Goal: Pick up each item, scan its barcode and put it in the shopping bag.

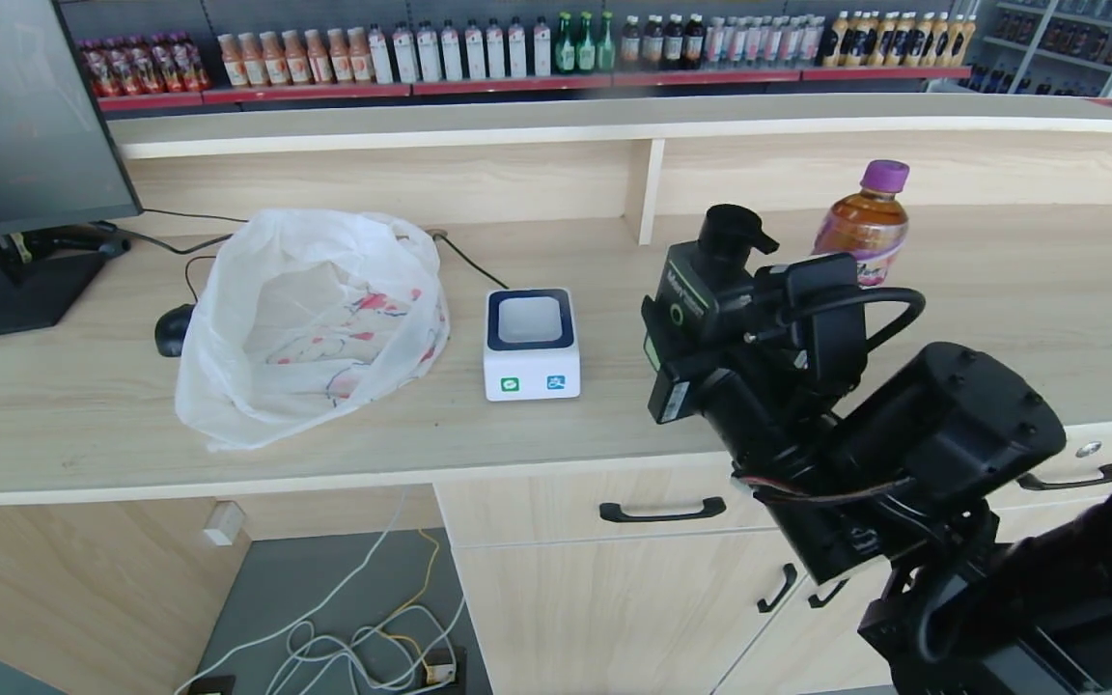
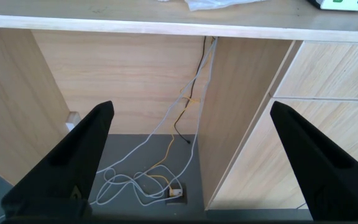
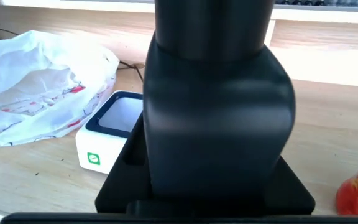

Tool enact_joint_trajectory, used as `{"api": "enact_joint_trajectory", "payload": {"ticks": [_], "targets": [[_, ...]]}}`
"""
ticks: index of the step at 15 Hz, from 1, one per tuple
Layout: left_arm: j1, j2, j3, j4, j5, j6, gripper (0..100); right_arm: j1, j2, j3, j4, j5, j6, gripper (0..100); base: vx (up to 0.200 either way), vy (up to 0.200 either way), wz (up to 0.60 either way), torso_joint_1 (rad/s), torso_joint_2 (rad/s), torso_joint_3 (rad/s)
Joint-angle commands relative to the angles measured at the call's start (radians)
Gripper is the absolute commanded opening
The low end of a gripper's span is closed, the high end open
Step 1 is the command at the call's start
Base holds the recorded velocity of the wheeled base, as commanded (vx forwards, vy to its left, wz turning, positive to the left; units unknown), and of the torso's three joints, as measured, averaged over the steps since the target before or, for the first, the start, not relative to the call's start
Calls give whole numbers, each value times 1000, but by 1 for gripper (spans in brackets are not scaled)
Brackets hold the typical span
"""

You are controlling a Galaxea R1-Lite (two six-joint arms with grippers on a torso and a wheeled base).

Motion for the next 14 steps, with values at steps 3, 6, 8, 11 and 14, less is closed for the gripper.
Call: {"api": "enact_joint_trajectory", "payload": {"ticks": [3,6,8,11,14], "targets": [[0,0,0,0,1,0,100,123,-127,164,-9,-66,-18,0,0,0,0,0,0,0],[0,0,0,0,1,0,100,210,-199,302,-9,-74,-42,0,0,0,0,0,0,0],[0,0,0,0,1,0,100,279,-233,344,-9,-74,-65,0,0,0,0,0,0,0],[0,0,0,0,-1,0,100,344,-256,380,-9,-74,-98,0,0,0,0,0,0,0],[0,0,0,0,-1,0,100,385,-242,373,-9,-77,-108,0,0,0,0,0,0,0]]}}
